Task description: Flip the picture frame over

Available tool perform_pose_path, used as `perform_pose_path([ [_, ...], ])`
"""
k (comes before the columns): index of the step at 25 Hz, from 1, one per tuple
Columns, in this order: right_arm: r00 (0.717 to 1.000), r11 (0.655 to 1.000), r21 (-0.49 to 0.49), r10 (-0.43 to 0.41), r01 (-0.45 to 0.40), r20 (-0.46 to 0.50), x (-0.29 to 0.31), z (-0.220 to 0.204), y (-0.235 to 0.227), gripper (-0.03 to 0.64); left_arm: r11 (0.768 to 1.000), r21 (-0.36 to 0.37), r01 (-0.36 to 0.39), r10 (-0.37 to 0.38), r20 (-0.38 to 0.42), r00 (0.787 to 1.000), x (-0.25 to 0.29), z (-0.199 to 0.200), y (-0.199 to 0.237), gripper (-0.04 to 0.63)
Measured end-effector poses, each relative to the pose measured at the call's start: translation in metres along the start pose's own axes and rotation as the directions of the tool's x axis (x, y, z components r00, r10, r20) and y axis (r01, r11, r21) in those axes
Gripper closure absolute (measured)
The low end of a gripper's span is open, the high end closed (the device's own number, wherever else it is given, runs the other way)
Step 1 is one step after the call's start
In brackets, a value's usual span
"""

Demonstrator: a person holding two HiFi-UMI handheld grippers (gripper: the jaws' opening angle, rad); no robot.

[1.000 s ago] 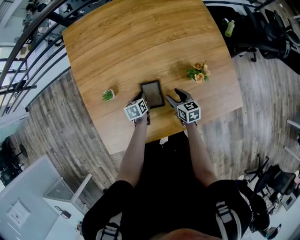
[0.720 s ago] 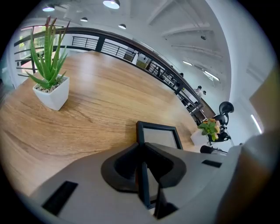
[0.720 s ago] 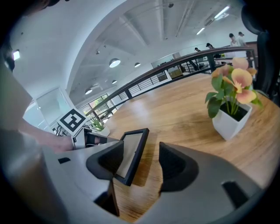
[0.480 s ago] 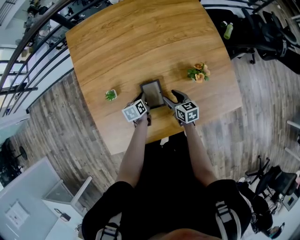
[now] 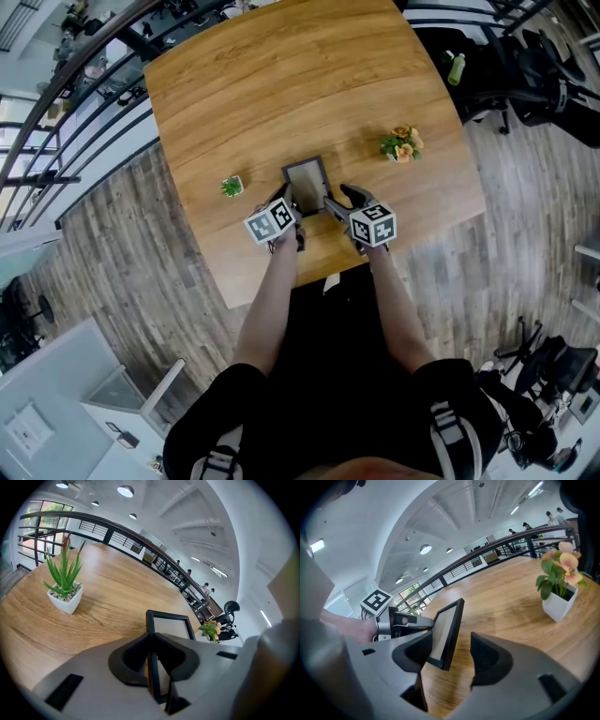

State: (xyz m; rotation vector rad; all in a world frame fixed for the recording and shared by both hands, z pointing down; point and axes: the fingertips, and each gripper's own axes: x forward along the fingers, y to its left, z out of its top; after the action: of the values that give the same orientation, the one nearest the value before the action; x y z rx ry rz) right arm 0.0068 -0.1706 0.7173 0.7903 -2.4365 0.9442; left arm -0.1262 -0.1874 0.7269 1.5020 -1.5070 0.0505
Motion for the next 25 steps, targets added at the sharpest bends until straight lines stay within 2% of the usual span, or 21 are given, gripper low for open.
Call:
perform_pose_path([
  [10, 0.999, 0.998, 0.048, 0.027, -0.028, 0.017, 0.000, -0.018, 0.031, 0.368, 0.998, 0.034, 0.055, -0.057, 0.034, 0.998, -0.028, 0.013, -0.005, 0.535],
  [15, 0.993, 0.992, 0.075, 0.101, -0.105, 0.054, 0.000, -0.022, 0.057, 0.364, 0.993, 0.079, 0.090, -0.093, 0.039, 0.995, -0.039, 0.014, -0.007, 0.535],
  [22, 0.987, 0.987, 0.083, 0.132, -0.140, 0.091, -0.009, -0.022, 0.070, 0.407, 0.988, 0.122, 0.098, -0.105, 0.055, 0.993, -0.046, 0.016, -0.008, 0.535],
  [25, 0.985, 0.986, 0.087, 0.135, -0.145, 0.110, -0.014, -0.022, 0.073, 0.447, 0.987, 0.119, 0.107, -0.115, 0.057, 0.992, -0.049, 0.014, -0.008, 0.535],
])
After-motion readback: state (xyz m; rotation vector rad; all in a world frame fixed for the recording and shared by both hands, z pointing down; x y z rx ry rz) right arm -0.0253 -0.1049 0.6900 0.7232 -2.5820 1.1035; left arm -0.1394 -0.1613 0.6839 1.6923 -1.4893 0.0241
